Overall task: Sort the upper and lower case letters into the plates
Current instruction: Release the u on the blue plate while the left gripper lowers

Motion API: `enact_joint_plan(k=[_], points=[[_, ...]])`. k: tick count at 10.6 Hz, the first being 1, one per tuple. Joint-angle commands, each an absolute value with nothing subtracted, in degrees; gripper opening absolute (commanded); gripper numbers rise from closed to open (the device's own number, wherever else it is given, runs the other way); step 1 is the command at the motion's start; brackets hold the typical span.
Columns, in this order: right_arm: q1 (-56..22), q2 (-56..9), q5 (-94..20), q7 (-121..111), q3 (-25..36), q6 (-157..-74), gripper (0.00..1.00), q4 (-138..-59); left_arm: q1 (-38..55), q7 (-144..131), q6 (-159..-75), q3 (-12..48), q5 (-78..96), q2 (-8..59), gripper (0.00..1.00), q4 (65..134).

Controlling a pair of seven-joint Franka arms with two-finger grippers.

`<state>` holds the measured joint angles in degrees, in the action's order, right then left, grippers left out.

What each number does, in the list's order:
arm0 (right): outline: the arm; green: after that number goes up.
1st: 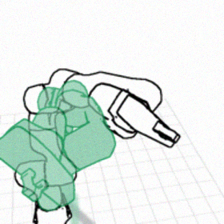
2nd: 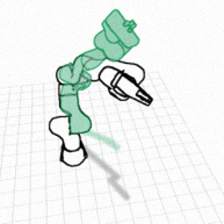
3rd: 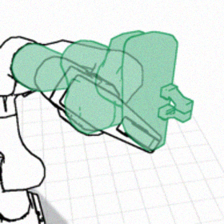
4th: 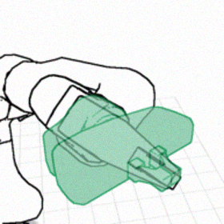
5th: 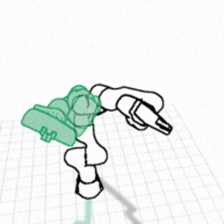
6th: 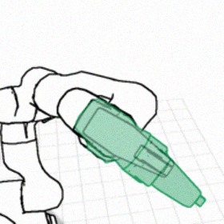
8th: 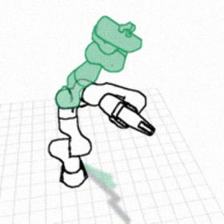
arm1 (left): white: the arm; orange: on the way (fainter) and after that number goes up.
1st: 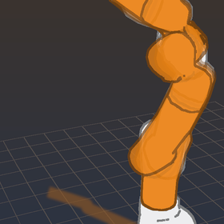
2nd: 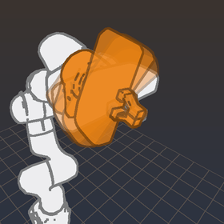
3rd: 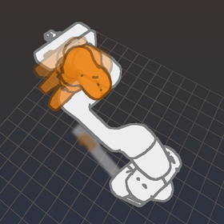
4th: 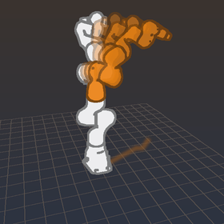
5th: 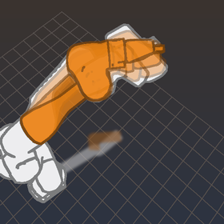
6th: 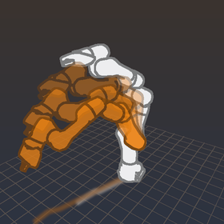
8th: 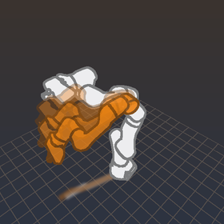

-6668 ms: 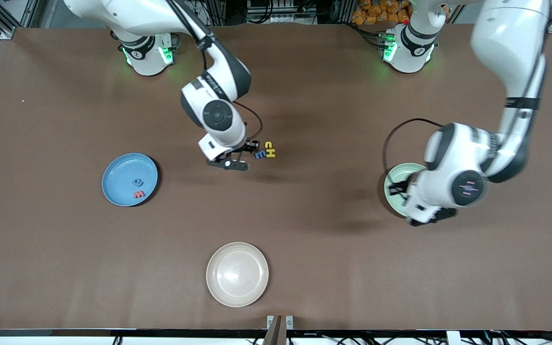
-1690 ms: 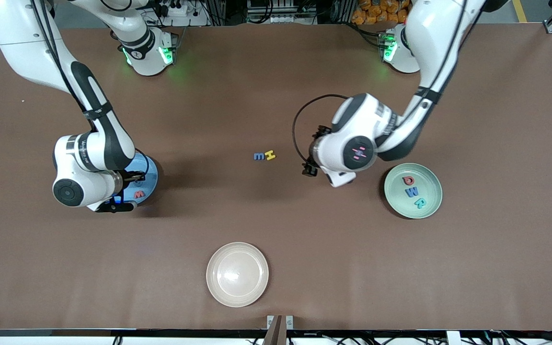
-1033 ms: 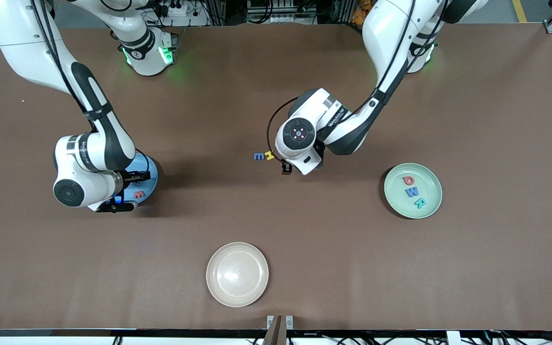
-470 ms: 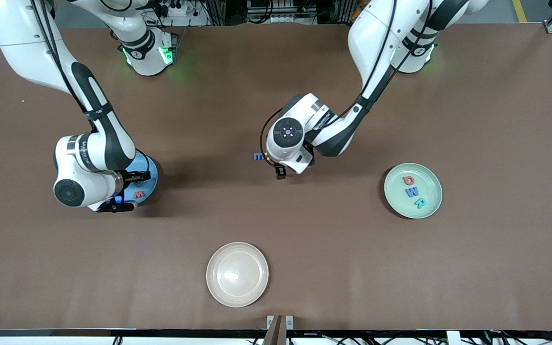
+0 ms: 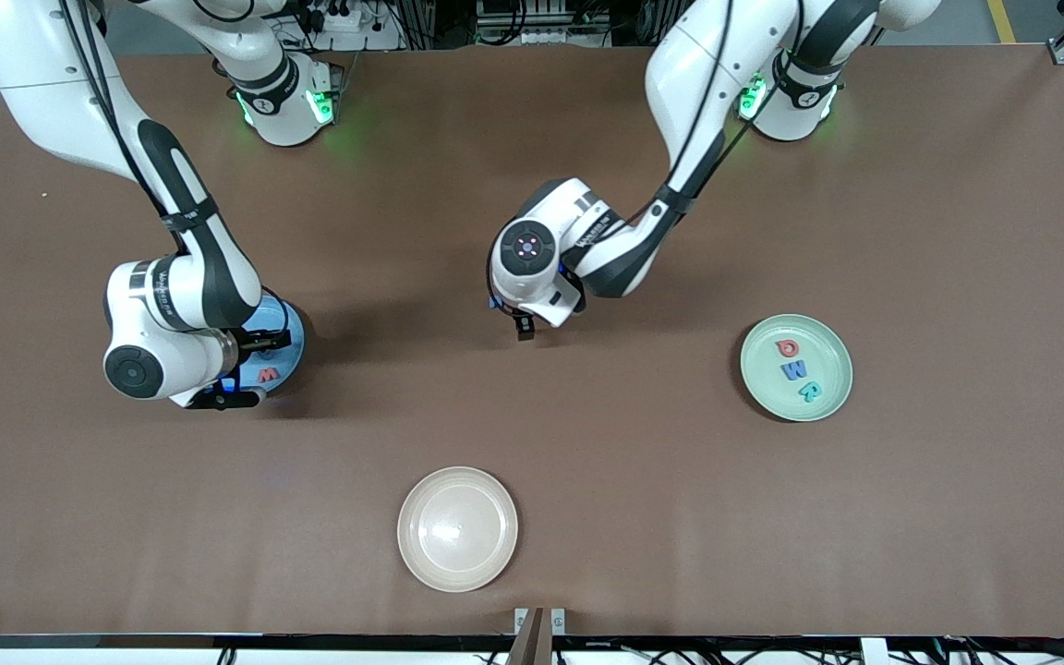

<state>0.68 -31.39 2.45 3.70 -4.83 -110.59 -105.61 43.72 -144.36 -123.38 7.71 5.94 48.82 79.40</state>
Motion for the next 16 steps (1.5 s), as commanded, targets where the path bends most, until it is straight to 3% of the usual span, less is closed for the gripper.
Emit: enact_joint_plan(k=[1, 15, 16], points=[[1.4, -31.2, 2.2, 4.0, -5.6, -110.4, 0.86, -105.6, 46.1, -146.5, -123.3, 5.8, 4.4, 50.5, 1.0, 77.9], [1.3, -31.2, 2.2, 4.0, -5.6, -110.3, 0.86, -105.6, 48.2, -148.4, -123.4, 5.7, -0.9, 51.5, 1.0, 79.6], [1.3, -31.1, 2.2, 4.0, -5.6, -110.3, 0.86, -105.6, 48.2, -148.4, -123.4, 5.7, -0.9, 51.5, 0.95, 79.6]])
